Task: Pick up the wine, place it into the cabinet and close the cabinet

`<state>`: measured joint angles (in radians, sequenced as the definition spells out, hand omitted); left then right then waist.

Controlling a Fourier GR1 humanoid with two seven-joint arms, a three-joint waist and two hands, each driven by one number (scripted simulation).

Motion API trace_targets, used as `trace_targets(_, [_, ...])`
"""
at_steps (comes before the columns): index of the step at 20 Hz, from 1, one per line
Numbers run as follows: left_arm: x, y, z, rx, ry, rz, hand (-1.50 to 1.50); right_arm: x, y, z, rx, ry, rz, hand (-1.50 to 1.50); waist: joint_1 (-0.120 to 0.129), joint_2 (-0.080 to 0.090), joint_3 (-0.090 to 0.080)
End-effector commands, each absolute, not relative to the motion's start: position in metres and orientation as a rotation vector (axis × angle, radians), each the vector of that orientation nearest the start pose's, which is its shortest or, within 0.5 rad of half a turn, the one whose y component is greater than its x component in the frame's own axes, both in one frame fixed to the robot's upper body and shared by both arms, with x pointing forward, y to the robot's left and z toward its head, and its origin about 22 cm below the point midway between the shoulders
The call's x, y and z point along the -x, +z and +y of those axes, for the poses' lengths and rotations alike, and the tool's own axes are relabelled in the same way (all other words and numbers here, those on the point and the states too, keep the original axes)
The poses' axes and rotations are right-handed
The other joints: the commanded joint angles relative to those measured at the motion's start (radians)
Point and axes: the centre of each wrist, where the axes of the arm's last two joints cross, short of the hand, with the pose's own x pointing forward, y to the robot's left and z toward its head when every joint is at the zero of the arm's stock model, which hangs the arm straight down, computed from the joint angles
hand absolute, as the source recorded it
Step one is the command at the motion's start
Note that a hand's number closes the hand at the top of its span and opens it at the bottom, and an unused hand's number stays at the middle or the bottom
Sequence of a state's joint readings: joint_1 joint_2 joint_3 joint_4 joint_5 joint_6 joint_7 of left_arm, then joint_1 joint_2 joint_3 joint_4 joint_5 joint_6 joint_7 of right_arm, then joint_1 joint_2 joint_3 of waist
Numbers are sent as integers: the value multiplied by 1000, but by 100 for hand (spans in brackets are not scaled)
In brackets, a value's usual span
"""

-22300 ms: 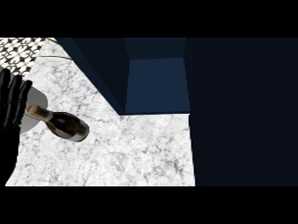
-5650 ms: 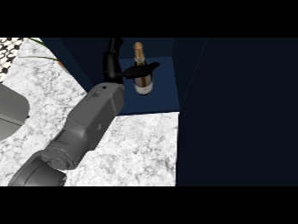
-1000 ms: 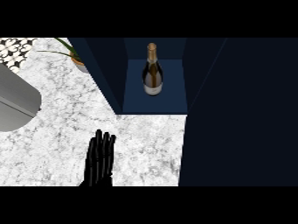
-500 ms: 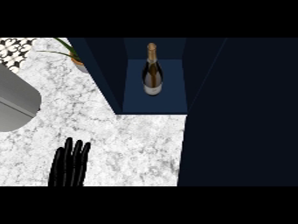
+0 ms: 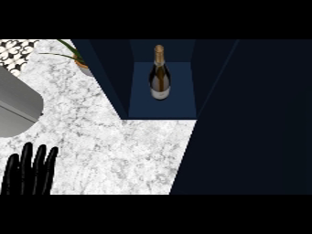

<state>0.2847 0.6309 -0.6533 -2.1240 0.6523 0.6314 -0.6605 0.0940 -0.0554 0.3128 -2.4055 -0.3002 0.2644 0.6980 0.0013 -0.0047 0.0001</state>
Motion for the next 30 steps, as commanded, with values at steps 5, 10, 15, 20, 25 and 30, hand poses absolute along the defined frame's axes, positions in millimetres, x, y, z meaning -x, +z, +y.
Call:
trace_targets(5, [-106,78,242,155,244,-1956,-150,-98,189,-172,-756,701,-1607,150,2,-4,-1])
trace_targets(10, [-110,94,276,107,210,-1962,-150,-89,195,-149,-796,695,-1603,150,1,-9,-2])
trace_targets(15, [-125,89,296,112,198,-1974,-150,-85,197,-124,-820,655,-1605,150,-5,-5,-3])
trace_targets(20, [-117,78,304,137,207,-1956,-150,-86,186,-93,-776,676,-1625,150,2,-5,-3])
trace_targets(25, [-126,92,314,124,207,-1951,-150,-82,199,-91,-751,678,-1673,150,4,-6,-4])
trace_targets(30, [-132,89,311,189,224,-1956,-150,-101,198,-70,-669,641,-1738,150,12,0,-4])
